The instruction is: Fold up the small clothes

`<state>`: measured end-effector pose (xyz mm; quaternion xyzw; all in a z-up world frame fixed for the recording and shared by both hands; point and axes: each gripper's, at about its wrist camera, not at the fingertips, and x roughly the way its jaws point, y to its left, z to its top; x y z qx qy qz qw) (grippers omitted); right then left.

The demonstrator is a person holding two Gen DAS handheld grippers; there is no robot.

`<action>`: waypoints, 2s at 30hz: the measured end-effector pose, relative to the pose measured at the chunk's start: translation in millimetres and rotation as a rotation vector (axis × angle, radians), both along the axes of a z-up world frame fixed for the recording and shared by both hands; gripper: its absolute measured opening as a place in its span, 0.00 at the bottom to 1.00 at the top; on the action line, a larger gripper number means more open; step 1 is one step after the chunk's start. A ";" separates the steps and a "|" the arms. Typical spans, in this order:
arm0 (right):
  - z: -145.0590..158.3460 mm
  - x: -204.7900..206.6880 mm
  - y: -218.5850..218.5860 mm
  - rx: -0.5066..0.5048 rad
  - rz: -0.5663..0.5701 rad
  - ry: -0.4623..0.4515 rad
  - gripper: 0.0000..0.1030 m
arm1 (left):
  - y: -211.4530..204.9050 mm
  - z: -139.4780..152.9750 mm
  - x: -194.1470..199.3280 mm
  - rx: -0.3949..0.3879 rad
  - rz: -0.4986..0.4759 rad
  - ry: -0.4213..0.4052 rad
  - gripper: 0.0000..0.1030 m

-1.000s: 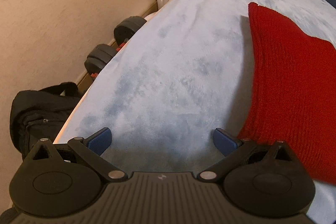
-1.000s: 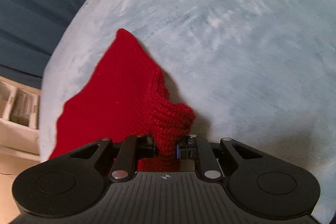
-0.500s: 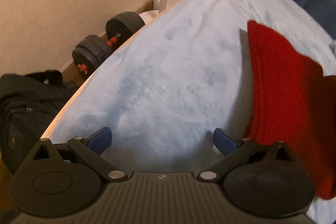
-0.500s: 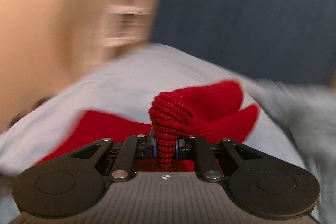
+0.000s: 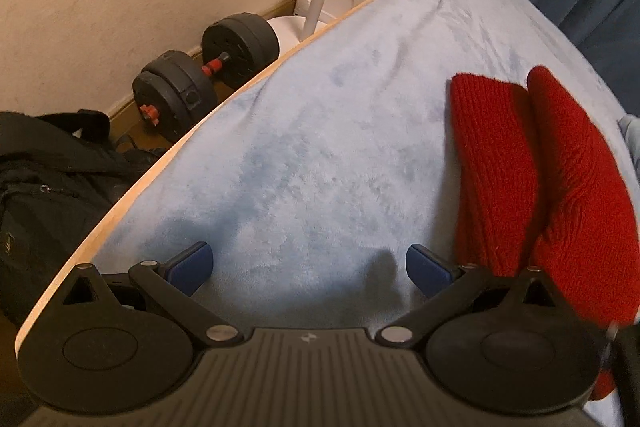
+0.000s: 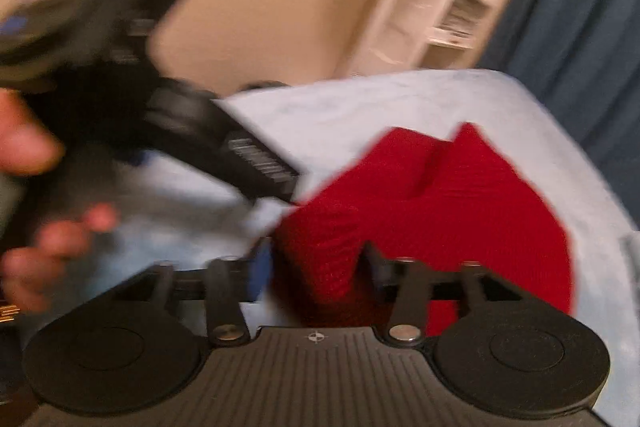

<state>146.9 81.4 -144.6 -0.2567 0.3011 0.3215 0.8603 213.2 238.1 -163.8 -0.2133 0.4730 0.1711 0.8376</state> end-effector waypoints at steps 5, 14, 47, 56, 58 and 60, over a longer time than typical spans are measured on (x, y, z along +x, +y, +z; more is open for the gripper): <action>18.9 -14.4 -23.5 0.098 0.015 0.046 0.67 | -0.3 7.9 -6.5 -0.013 -0.011 -0.029 1.00; 24.7 -17.0 -68.3 -0.012 -0.297 -0.023 0.34 | -43.1 59.7 -30.8 0.022 -0.191 -0.183 1.00; 132.0 -159.8 -221.0 0.303 -0.529 -0.096 0.82 | -135.8 146.8 -184.0 0.219 -0.351 -0.106 1.00; 121.0 -138.8 -235.6 0.313 -0.566 -0.066 0.82 | -138.1 134.5 -164.3 0.226 -0.350 -0.059 1.00; 120.5 -132.1 -237.7 0.310 -0.570 -0.074 0.82 | -137.6 131.4 -158.1 0.224 -0.342 -0.049 1.00; 119.0 -123.5 -241.3 0.317 -0.578 -0.065 0.82 | -137.7 127.8 -148.6 0.216 -0.336 -0.041 1.00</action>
